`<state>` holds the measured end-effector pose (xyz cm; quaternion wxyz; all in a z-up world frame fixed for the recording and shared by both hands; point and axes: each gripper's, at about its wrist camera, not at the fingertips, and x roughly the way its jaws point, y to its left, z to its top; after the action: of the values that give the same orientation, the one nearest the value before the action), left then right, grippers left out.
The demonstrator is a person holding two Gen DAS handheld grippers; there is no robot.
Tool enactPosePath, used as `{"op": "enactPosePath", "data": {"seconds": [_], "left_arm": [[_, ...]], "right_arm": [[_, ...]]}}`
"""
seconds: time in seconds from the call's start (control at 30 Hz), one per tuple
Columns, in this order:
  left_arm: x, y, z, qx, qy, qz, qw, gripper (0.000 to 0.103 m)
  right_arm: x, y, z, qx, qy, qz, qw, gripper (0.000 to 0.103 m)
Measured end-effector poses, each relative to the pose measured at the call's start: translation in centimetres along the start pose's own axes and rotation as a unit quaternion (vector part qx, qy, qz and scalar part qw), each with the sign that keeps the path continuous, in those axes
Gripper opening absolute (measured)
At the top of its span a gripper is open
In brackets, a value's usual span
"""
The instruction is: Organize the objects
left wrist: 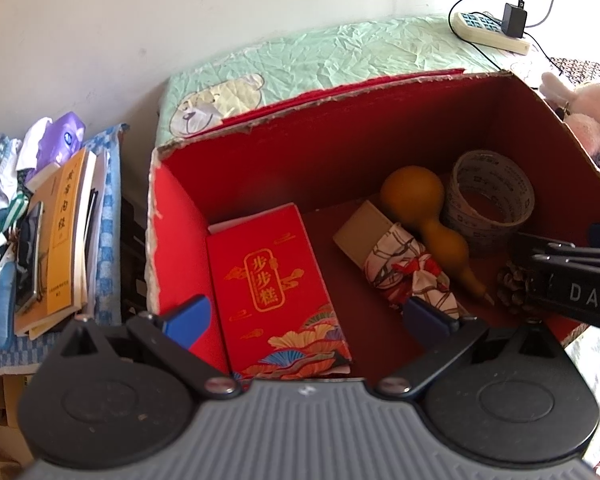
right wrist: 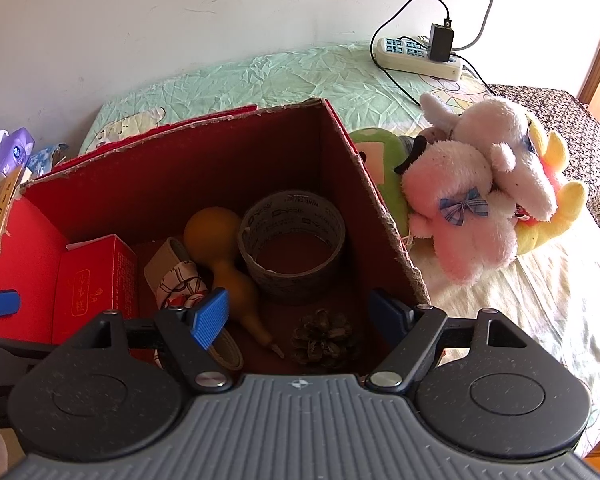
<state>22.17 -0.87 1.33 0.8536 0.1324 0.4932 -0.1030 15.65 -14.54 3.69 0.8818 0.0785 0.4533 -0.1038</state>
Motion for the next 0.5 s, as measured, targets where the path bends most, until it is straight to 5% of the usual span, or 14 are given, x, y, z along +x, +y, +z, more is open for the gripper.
{"op": "enactPosePath", "data": {"seconds": [0.5], "left_arm": [[0.03, -0.01, -0.25, -0.003, 0.004, 0.001, 1.0000, 0.103]], "right_arm": [[0.02, 0.14, -0.03, -0.013, 0.003, 0.004, 1.000, 0.080]]}}
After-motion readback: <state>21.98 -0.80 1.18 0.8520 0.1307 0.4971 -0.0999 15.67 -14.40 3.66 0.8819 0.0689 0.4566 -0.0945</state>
